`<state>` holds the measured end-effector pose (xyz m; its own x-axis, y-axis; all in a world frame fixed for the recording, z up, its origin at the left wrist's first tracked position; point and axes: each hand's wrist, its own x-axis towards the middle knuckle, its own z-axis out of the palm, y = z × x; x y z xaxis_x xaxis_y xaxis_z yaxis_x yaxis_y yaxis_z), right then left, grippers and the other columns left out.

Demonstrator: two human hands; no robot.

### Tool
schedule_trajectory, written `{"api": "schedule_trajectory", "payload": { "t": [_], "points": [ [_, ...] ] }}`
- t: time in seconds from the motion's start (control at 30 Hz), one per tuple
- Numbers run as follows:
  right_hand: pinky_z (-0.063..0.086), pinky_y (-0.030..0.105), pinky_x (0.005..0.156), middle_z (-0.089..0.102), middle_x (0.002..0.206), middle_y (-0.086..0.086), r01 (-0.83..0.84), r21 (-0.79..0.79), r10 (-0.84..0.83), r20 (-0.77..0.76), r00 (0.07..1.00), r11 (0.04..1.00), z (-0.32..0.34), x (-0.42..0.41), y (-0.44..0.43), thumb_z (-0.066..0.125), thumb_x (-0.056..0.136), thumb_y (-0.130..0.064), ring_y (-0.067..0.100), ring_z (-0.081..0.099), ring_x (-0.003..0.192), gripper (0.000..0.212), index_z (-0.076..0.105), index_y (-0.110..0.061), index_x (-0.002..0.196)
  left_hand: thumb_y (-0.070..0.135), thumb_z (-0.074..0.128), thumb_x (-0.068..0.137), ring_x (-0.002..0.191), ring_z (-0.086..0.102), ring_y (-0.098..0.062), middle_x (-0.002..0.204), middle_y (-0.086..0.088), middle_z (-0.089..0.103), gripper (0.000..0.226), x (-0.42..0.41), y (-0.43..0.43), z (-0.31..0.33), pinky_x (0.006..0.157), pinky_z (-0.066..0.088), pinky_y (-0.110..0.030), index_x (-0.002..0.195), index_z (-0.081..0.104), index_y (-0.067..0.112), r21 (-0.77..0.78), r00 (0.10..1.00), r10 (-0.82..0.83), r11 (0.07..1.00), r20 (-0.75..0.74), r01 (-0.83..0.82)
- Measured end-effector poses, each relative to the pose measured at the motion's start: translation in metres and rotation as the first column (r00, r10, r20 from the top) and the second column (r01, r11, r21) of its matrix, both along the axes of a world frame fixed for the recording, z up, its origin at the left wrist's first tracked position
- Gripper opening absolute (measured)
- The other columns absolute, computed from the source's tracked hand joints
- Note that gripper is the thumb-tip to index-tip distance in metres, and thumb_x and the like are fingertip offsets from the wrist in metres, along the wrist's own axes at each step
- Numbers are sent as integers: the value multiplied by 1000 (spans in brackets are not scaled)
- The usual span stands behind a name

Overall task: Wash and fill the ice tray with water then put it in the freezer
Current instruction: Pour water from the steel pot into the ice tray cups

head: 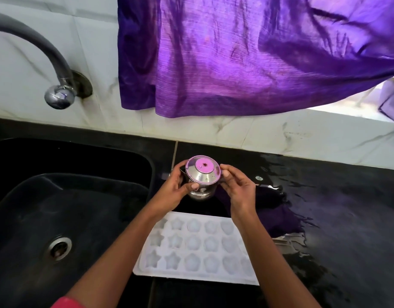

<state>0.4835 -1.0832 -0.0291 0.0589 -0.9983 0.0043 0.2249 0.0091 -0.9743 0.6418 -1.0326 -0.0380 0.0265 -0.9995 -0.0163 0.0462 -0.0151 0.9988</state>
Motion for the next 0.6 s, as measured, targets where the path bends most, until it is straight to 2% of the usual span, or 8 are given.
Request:
{"api": "schedule_trajectory", "payload": {
  "t": [0.1,0.17,0.27,0.37,0.43,0.5,0.6],
  "points": [
    [52,33,87,69,96,10,-12,1,12,-10,1000,1000,-3,1,-4,59,87,-5,22,64,94,15,67,-3,100,11,62,85,125,44,-1,132,9,47,62,3,-5,-5,105,38,-24,135,30,27,23,1000,-8,1000,5,8],
    [52,32,86,69,96,10,-19,-3,19,-13,1000,1000,-4,1,-6,59,87,-5,21,64,94,15,67,-3,99,5,58,87,122,45,2,129,13,48,60,4,-7,-5,103,39,-20,136,29,26,32,1000,-12,999,0,12],
    [53,30,84,68,95,9,-32,-7,32,-14,999,999,-4,1,-7,57,88,-4,19,64,92,14,67,-5,98,3,56,88,119,44,7,128,16,47,61,5,-8,-5,99,40,-13,137,27,24,41,1000,-18,999,0,18],
    [54,26,82,68,96,8,-52,12,53,-14,999,999,-2,1,-6,58,88,-4,18,64,92,15,66,-9,99,4,55,89,124,41,3,136,11,42,64,4,-6,-2,100,37,-12,141,24,23,43,999,-34,998,0,34],
    [52,29,89,67,102,7,-64,62,65,-23,998,996,0,0,-6,60,88,-7,19,62,99,19,65,-13,105,12,60,87,134,32,-4,147,7,32,75,5,-3,1,105,32,-16,147,16,23,77,1000,-22,997,5,21],
    [46,31,99,64,117,7,-62,105,71,-90,993,993,3,-6,-4,62,87,-13,17,59,112,29,60,-18,116,33,72,79,141,21,-9,155,6,19,97,8,2,1,114,24,-28,150,6,24,133,997,17,991,76,-27],
    [40,24,100,53,135,1,-67,70,86,-336,938,995,10,-22,8,63,88,-22,13,50,124,45,50,-21,131,58,75,65,145,3,-13,159,5,2,118,11,21,3,118,12,-40,150,-1,27,164,956,41,982,291,-92]
  ]
}}
